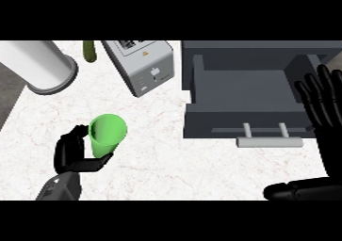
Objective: Pick up the cup, place it into the drawer and close the drawer
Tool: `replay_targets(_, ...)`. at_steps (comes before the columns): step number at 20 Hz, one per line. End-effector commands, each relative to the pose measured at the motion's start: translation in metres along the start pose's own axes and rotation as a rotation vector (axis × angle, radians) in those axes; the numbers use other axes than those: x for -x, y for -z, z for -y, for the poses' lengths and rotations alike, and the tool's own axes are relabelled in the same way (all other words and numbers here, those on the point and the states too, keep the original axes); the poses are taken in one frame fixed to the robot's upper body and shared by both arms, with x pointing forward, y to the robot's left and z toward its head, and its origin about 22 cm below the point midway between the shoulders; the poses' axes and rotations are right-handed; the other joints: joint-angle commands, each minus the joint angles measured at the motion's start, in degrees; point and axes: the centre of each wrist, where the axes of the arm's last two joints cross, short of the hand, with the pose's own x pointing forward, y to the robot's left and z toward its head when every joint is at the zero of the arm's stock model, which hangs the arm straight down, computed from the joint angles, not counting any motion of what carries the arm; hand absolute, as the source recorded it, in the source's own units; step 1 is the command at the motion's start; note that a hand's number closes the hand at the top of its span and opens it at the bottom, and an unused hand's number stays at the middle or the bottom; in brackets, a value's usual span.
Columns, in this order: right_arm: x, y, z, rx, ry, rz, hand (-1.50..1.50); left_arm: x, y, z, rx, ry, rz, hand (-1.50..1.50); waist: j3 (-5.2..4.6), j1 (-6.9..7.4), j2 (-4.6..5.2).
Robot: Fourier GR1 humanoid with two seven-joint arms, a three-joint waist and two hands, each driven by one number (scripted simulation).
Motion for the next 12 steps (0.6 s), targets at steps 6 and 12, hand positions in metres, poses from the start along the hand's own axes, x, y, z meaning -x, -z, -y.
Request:
replay_targets(6, 0.001, 0.006, -0.003, 0.008, 0.002, -0.005, -1.50, -0.032, 0.044, 0.043, 0.150, -0.068, 0.143, 1.50, 0.06, 0.48, -0.14)
replay_targets(12, 0.003, -0.017, 0.009, 0.001, -0.003, -0.022, -1.50, -0.076, 0.065, 0.089, 0.257, -0.116, 0.124, 1.50, 0.10, 0.39, -0.23)
